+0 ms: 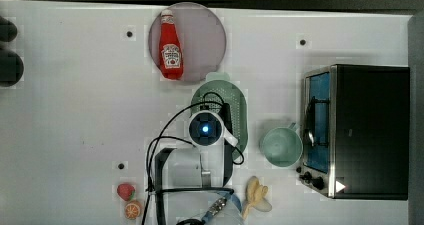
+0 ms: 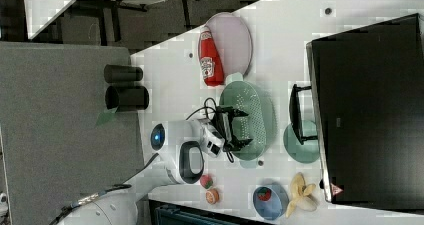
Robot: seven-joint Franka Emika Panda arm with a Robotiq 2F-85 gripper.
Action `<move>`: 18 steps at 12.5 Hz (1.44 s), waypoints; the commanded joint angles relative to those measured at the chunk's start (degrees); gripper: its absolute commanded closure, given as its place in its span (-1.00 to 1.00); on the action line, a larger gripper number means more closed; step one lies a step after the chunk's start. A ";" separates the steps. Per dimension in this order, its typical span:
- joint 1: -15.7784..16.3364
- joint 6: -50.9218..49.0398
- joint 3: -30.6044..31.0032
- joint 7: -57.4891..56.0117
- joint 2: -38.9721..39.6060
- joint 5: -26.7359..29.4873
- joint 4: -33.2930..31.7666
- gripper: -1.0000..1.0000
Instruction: Drag strainer right to left.
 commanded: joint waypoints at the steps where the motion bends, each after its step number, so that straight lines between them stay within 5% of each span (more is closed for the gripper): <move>1: 0.76 -1.17 2.73 7.32 -1.61 -0.24 1.55 -1.00; 18: 12.93 -3.98 9.64 23.99 3.67 2.09 9.46 -1.00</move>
